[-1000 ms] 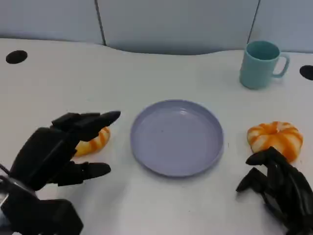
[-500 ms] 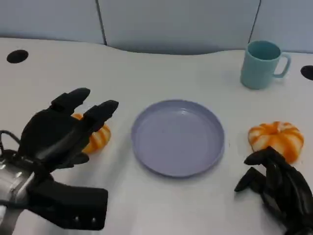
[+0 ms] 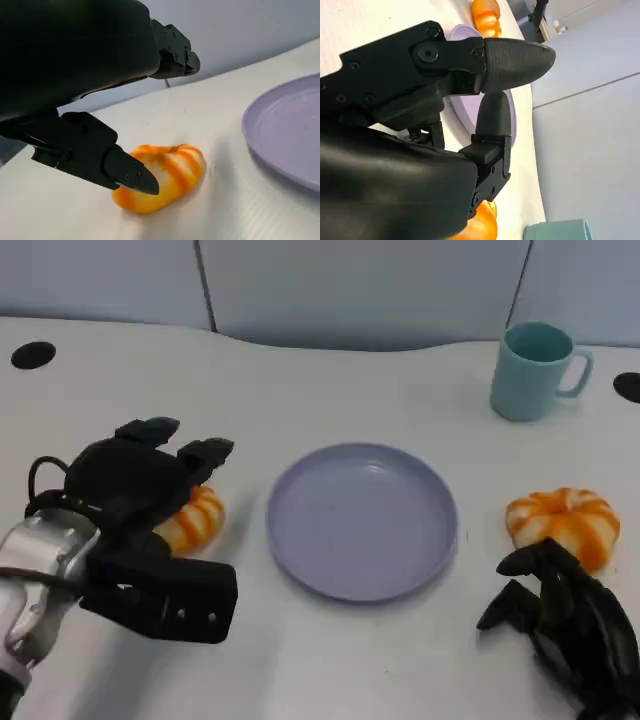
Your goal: Grasp the bread from the table and place it into the plate.
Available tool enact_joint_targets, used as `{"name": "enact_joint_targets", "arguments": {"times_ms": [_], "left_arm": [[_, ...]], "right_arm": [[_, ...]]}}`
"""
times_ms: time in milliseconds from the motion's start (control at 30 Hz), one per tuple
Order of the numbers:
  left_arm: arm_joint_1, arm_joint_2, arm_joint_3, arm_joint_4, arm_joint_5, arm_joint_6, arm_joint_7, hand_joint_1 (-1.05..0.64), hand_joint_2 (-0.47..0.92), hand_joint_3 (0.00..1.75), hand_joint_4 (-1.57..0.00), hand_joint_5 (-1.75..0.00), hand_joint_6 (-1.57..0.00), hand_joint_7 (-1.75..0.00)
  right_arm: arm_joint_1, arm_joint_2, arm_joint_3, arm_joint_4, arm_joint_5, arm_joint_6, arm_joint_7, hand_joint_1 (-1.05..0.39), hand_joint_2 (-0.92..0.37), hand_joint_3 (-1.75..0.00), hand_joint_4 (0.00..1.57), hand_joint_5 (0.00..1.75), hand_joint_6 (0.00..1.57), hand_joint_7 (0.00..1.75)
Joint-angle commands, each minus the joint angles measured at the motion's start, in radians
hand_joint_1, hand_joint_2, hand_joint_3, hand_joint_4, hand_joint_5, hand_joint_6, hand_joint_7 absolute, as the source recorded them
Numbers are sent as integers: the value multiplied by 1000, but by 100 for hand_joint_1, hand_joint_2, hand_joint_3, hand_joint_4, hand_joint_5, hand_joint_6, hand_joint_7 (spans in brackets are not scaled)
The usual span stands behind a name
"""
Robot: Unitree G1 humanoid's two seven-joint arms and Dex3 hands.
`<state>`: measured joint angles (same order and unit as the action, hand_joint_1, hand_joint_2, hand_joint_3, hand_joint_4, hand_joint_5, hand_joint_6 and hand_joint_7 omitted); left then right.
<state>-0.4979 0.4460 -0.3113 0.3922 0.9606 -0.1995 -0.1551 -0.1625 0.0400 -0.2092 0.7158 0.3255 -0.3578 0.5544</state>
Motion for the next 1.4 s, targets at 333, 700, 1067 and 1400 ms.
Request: {"name": "enact_joint_targets", "arguments": {"times_ms": [333, 700, 1067, 1400], "left_arm": [[-165, -27, -106, 234, -81, 96, -90, -43, 78, 0, 0, -1, -10, 0], [-365, -139, -216, 698, -83, 131, 80, -17, 76, 1, 0, 0, -7, -1], [-407, -165, -245, 843, -130, 112, 142, -21, 73, 0, 0, 0, -7, -1], [-418, -173, -264, 895, -141, 96, 130, -19, 75, 1, -1, -1, -9, -1]], "right_arm": [[3, -7, -3, -1, 1, -6, -5, -48, -92, -50, 47, 175, 35, 161], [13, -6, -9, -12, 16, 10, 9, -45, -92, -52, 47, 175, 36, 158], [22, -14, -10, -27, 32, 32, 27, -45, -92, -52, 45, 175, 36, 157], [35, -13, -7, -46, 23, 30, 16, -45, -92, -52, 45, 175, 36, 158]]}}
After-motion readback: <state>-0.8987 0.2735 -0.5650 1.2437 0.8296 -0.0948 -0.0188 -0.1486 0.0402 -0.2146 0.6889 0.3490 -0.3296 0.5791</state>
